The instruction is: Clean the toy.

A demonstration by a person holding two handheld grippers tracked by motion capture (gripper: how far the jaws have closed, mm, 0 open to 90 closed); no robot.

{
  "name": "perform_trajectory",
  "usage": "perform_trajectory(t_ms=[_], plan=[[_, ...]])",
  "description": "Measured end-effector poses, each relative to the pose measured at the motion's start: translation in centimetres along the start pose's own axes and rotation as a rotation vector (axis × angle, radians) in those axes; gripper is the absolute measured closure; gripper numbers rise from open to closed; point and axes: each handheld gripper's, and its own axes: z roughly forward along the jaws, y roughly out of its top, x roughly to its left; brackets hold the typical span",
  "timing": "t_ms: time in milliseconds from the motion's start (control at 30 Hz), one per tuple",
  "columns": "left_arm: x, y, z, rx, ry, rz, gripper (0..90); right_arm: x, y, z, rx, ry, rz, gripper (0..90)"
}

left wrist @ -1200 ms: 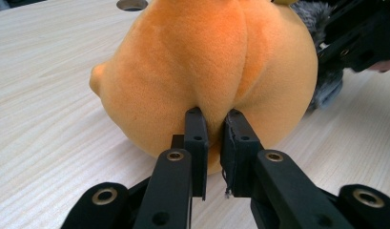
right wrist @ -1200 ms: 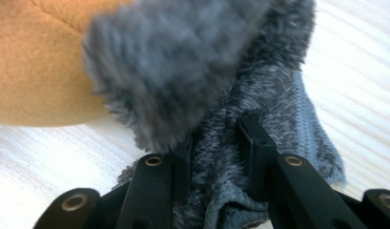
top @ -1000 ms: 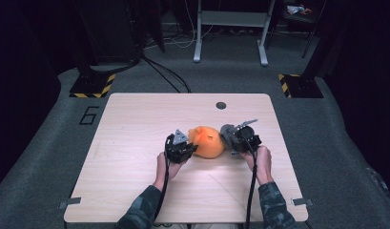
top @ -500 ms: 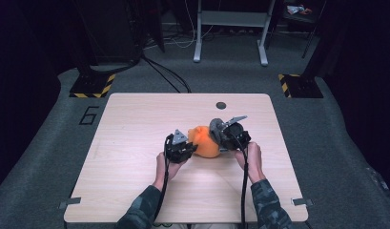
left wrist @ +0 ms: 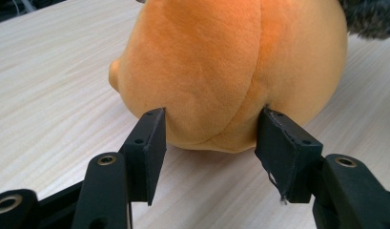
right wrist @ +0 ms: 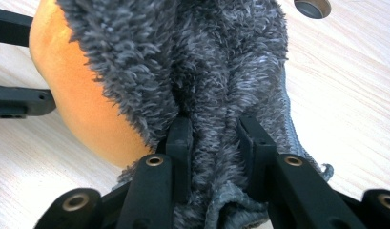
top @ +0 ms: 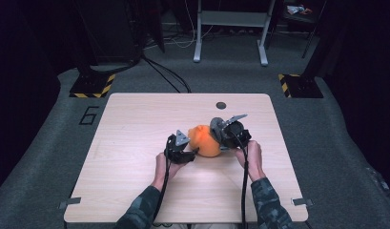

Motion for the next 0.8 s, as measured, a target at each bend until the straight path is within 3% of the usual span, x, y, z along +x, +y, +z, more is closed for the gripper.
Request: perform_trajectory(t_ms=[67,200,233,333,433,667,800], plan=[[-0.2,0.0,0.2,0.001,0.005,0.013,44.5,-0.1,0.0,0.0,-0.003,0.000,-0.001,69.4],[-0.6,0.1,0.5,0.008,0.015,0.047,58.3,-0.1,-0.1,0.0,-0.003,-0.003,0.006,69.3],[-0.6,0.1,0.5,0.006,0.017,0.050,66.6,-0.1,-0.2,0.0,-0.006,-0.002,0.007,69.3],[-0.5,0.2,0.4,-0.001,0.017,0.033,77.1,-0.1,-0.2,-0.1,-0.015,-0.004,0.014,69.2],[-0.4,0.2,0.1,-0.009,-0.011,-0.008,82.2,-0.2,-0.2,-0.4,-0.019,-0.007,0.017,69.2],[-0.2,0.7,-0.9,-0.032,-0.089,-0.107,83.5,0.0,0.4,-2.3,-0.065,-0.019,-0.001,69.1],[-0.4,1.1,-1.4,-0.042,-0.116,-0.121,83.5,1.1,1.2,-3.3,-0.091,-0.019,-0.036,69.1]])
